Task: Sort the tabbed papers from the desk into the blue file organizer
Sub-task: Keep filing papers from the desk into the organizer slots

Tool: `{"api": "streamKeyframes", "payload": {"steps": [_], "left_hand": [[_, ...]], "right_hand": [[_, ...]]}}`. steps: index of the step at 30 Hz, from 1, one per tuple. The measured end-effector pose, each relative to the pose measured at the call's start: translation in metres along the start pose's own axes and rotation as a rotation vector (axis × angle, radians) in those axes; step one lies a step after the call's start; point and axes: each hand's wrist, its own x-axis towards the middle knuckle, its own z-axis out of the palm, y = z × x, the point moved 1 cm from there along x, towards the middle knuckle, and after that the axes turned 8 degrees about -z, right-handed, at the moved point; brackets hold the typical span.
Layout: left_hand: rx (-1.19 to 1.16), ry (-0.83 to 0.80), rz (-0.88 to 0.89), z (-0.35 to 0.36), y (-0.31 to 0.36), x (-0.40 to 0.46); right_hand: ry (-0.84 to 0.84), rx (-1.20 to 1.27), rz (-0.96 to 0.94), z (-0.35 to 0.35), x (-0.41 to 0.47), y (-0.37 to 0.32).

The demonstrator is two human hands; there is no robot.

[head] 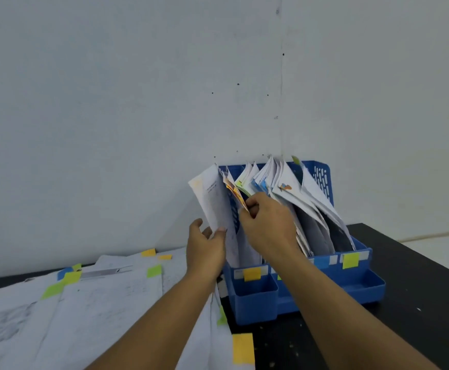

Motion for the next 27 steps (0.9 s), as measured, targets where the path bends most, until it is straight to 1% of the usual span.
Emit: {"api": "streamKeyframes", "payload": {"steps": [3, 5, 7, 9, 11, 13, 15, 18, 21, 24, 27], "left_hand": [[0.052, -0.085, -0.041, -0.032, 0.000, -0.013], [0.074, -0.110, -0.059, -0.061, -0.007, -0.021], [0.139, -0.075, -0.065, -0.094, -0.016, -0.031], [0.218, -0.025, -0.053, -0.125, -0.023, -0.042], [0.303, -0.008, -0.061, -0.152, -0.031, -0.055], [0.394, -0.007, -0.073, -0.179, -0.041, -0.068], [0.538, -0.002, -0.050, -0.201, -0.053, -0.082], [0.792, -0.009, -0.012, -0.221, -0.073, -0.102], [0.993, -0.094, -0.023, -0.225, -0.094, -0.117], [1.128, -0.125, -0.008, -0.226, -0.114, -0.123], [1.160, -0.082, 0.043, -0.225, -0.121, -0.123]], "right_hand": [[-0.053, 0.000, -0.015, 0.005, -0.014, -0.005], [-0.090, -0.002, -0.026, 0.008, -0.026, -0.009], [-0.097, -0.015, -0.042, 0.011, -0.041, -0.015], [-0.061, -0.014, -0.087, 0.015, -0.059, -0.021], [-0.043, 0.000, -0.143, 0.020, -0.080, -0.029], [-0.080, 0.041, -0.165, 0.027, -0.104, -0.038], [-0.189, 0.065, -0.161, 0.033, -0.125, -0.047], [-0.425, 0.031, -0.141, 0.045, -0.152, -0.055], [-0.608, -0.011, -0.088, 0.060, -0.173, -0.056], [-0.675, -0.060, -0.065, 0.071, -0.188, -0.054], [-0.702, -0.105, -0.078, 0.077, -0.197, -0.050]]}}
